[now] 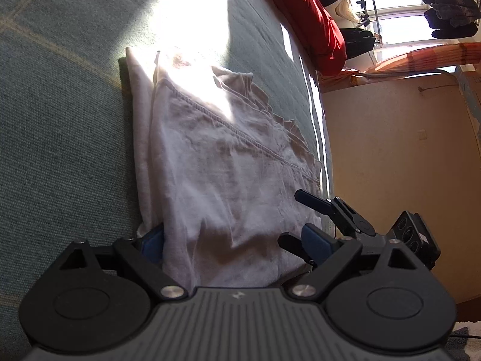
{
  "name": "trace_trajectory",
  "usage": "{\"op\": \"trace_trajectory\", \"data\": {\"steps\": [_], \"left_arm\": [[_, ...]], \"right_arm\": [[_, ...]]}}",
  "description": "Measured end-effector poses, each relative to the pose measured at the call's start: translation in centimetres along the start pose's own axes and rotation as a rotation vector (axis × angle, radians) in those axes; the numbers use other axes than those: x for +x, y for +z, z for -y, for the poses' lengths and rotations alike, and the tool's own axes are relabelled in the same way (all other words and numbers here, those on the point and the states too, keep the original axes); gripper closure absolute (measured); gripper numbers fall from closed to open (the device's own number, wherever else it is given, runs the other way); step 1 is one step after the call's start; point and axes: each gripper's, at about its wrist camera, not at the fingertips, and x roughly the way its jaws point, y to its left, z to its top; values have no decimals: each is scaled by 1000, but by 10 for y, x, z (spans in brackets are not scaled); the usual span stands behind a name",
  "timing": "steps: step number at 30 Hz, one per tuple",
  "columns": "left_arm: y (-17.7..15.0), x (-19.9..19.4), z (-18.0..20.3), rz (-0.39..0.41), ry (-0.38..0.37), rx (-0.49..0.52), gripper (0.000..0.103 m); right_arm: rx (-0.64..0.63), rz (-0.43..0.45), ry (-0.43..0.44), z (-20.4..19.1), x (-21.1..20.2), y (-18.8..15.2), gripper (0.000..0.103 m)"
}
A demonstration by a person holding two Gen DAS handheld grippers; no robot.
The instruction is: Fold clothes
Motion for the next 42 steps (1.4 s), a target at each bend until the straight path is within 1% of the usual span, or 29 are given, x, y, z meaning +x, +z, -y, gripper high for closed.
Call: {"op": "trace_trajectory", "data": {"steps": [4,9,13,17,20,24,26,29,32,35,39,42], "left_arm": [[17,11,-2,22,-74,-24,11],[30,39,8,-61,-74,8,7],[12,30,11,-166,-52,59,7],[-3,16,3,-211,-46,53,6],[2,16,14,-199,-57,82,6],[9,15,29,-185,-74,122,6],[12,17,36,-196,-87,147,6],[9,19,35,-225,-81,148,6],[4,20,30,-221,-109,123,6],[8,15,24,-140,-136,95,6],[18,11,13,-95,-164,25,6],[7,9,7,-145,-110,12,6]], "right_arm": [[-8,-6,1,-2,3,0,0],[-26,-7,-11,-4,1,-1,0],[-17,-2,-24,2,-1,-1,0],[-2,-6,-19,7,5,-2,0],[3,-8,-14,7,7,-2,0],[-22,1,-14,3,3,0,0],[-33,9,-25,3,-1,2,0],[-25,20,-33,7,-6,3,0],[-13,26,-40,11,-8,2,0],[6,19,-42,15,-4,1,0],[-5,14,-38,12,-3,-1,0],[-17,14,-38,10,-3,-1,0]]}}
